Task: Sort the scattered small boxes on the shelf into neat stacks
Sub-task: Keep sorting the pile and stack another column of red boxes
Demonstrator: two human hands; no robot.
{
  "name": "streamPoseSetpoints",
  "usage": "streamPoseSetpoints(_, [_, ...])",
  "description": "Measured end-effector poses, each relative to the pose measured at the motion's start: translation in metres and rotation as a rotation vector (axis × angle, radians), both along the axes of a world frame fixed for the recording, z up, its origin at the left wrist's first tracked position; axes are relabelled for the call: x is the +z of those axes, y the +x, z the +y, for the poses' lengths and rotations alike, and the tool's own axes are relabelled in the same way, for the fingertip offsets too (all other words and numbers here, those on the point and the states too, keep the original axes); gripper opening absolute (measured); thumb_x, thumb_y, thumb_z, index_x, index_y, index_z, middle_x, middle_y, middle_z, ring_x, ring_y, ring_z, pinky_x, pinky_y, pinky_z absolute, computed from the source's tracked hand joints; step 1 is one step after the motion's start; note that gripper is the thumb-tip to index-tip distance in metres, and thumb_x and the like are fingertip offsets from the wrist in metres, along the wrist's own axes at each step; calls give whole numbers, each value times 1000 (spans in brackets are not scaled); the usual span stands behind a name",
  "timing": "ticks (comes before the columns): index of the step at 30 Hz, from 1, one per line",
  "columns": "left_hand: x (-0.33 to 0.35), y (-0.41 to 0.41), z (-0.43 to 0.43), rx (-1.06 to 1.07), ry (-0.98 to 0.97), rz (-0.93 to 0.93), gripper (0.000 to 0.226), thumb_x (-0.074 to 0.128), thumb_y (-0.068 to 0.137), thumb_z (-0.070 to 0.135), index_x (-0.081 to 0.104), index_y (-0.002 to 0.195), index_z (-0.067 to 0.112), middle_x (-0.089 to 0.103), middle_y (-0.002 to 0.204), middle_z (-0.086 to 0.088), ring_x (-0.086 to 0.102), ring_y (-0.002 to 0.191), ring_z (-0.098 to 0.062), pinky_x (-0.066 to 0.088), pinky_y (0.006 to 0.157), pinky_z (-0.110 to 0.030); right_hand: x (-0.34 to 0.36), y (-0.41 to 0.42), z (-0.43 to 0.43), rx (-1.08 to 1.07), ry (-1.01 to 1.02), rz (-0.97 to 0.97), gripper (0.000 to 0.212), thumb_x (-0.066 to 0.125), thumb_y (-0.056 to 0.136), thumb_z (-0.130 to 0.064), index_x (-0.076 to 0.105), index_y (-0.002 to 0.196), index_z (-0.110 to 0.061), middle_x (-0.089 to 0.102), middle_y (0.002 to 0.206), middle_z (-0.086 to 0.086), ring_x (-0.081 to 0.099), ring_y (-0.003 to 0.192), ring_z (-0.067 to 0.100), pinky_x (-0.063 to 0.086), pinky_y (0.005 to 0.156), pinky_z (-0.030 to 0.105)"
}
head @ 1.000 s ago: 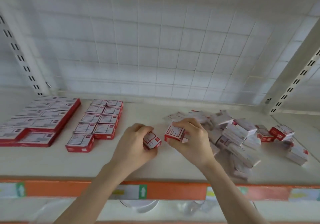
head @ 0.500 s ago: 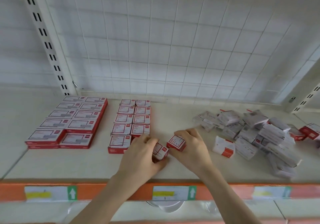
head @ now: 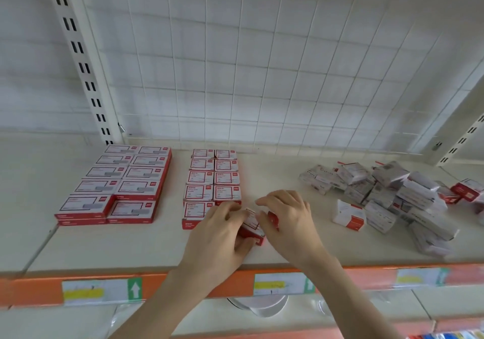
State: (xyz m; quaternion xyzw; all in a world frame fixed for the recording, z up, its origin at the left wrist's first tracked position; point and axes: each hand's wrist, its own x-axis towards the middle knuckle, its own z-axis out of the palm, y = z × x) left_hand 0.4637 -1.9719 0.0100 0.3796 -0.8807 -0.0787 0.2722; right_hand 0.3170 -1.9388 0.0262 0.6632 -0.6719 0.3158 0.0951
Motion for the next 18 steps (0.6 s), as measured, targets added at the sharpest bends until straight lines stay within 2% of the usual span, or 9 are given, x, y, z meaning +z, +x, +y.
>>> streamPoseSetpoints(3, [2,9,-2,43,-53,31,31,65,59,32,68,86,18,63,90,1,64,76,-21,51,49,-26,-2,13,-1,-4,95,81,30,44,68,-42,67,78,-26,66,76,-10,64,75,23,48,61,40])
streamPoseSetpoints(8, [-2,25,-14,165,-108,-35,48,89,46,25,70,88,12,65,93,-7,63,80,-32,54,54,-36,-8,20,-5,-35,188,140,34,46,63,-49,68,74,-26,67,73,-10,65,72,21,50,62,43])
streamPoseSetpoints(13, [-2,32,-14,202,-125,-85,46,88,47,23,71,88,11,66,95,-9,63,84,-34,55,60,-41,-11,20,-6,-27,177,172,30,63,51,-37,70,77,-23,68,74,-7,65,69,23,52,58,44])
streamPoseSetpoints(18, [-5,36,-19,231,-109,-104,46,87,46,20,71,88,8,66,94,-11,63,84,-37,56,59,-43,-9,22,-12,162,147,159,34,68,50,-22,71,83,-16,70,82,-4,65,73,26,51,59,43])
